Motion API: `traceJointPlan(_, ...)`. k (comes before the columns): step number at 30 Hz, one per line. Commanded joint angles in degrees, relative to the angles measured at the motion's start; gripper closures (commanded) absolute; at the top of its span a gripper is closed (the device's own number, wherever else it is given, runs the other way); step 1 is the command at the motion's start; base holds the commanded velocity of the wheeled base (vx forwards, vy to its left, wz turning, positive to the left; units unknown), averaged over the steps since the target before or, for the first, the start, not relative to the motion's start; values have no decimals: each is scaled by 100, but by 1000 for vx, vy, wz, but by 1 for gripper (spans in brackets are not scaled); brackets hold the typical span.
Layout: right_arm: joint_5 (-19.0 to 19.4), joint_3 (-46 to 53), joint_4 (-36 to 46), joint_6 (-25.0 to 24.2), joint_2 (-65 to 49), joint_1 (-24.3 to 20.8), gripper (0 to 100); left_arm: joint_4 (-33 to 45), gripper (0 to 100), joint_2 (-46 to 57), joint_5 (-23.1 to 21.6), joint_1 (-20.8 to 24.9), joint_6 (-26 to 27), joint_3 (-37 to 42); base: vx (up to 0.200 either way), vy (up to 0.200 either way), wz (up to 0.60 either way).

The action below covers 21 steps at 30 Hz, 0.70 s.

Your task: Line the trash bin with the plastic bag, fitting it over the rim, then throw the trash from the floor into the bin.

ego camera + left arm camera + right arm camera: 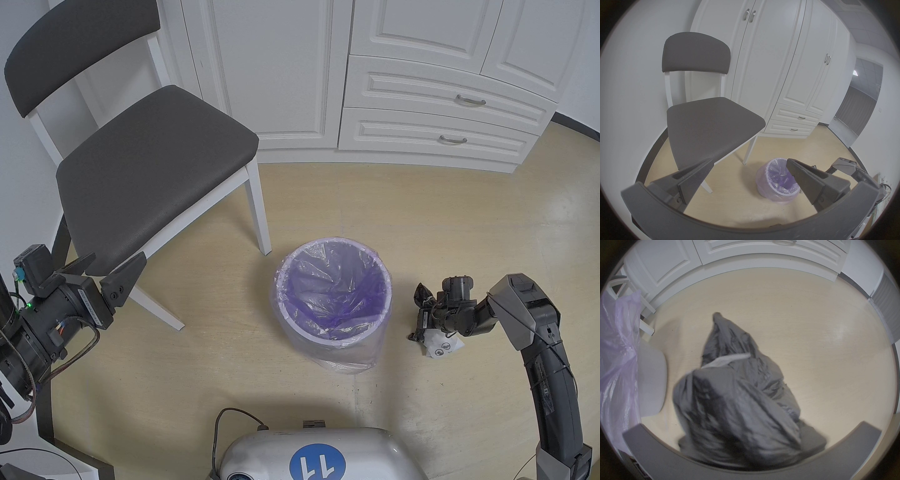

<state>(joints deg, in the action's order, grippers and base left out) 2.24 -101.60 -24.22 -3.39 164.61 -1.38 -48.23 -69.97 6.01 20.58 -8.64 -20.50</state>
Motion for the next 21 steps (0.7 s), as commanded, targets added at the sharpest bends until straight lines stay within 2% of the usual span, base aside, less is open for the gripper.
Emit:
traceJointPlan(1,-13,26,-4,-92,10,-3,100,-3,0,-25,5,8,3,20,0,0,0)
traceJointPlan(6,-13,272,-91,-276,-105,-3,100,-11,0,-60,-3,34,3,38,0,0,0)
traceJointPlan(9,-13,1037,-671,-575,-474,-3,100,-11,0,-78,-12,43,12,38,0,0,0)
traceJointPlan(12,-31,1300,-1234,-856,-509,-3,100,-11,0,-69,-12,96,12,47,0,0,0)
traceJointPlan(13,-128,1467,-1753,-1173,-500,-12,100,-11,0,-78,-12,122,12,55,0,0,0)
traceJointPlan(16,-418,1722,-2517,-1507,-482,-12,100,-11,0,-104,-12,122,21,55,0,0,0)
traceJointPlan(19,-585,1845,-2895,-1665,-465,-12,100,-11,0,-148,-12,113,21,38,0,0,0)
traceJointPlan(21,-822,1959,-3282,-1999,-447,-12,100,-38,0,-157,-12,113,21,47,0,0,0)
